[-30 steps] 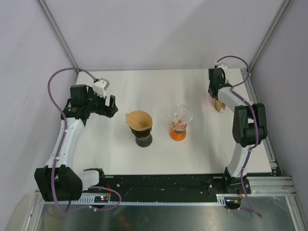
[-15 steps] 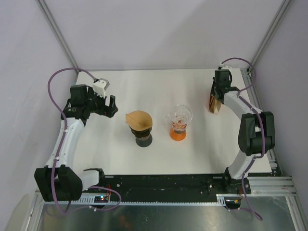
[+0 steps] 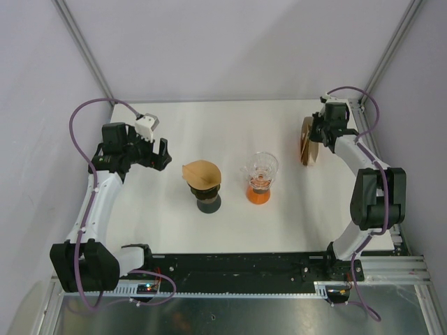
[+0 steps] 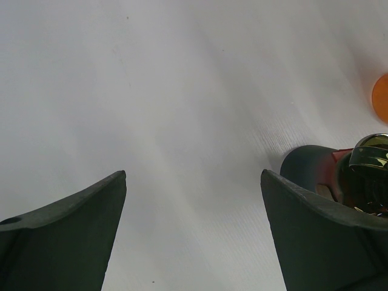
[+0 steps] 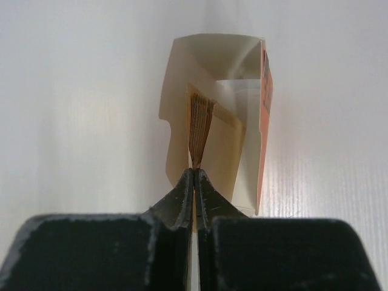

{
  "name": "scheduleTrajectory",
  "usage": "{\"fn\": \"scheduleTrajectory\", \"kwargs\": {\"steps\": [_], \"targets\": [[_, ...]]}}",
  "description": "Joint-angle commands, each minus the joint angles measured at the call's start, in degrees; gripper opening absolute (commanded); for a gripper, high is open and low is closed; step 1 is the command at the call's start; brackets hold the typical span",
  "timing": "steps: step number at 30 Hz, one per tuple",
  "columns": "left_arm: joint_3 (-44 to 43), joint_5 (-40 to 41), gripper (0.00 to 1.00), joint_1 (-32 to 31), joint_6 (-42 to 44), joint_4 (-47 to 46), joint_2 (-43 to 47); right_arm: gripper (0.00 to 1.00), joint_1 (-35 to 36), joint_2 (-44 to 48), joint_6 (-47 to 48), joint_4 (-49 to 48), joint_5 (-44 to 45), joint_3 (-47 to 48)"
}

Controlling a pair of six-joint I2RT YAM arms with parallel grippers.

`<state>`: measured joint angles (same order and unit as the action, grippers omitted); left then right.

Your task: Place the coffee filter in the dripper

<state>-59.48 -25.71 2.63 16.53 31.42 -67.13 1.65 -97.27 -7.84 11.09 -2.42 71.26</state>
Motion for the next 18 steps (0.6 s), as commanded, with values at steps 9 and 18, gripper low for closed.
{"fn": "scheduleTrajectory", "kwargs": {"steps": [9, 18], "targets": [[-2.18, -1.03, 0.96, -0.13, 0.49, -0.49, 0.41, 0.0, -1.07, 3.72, 3.71, 4.34, 0.24, 0.06], [-1.98, -0.97, 0.96, -0.13, 0.44, -0.4, 0.56, 0.16, -1.16, 4.1, 2.93, 4.86, 4.04, -0.73]]}}
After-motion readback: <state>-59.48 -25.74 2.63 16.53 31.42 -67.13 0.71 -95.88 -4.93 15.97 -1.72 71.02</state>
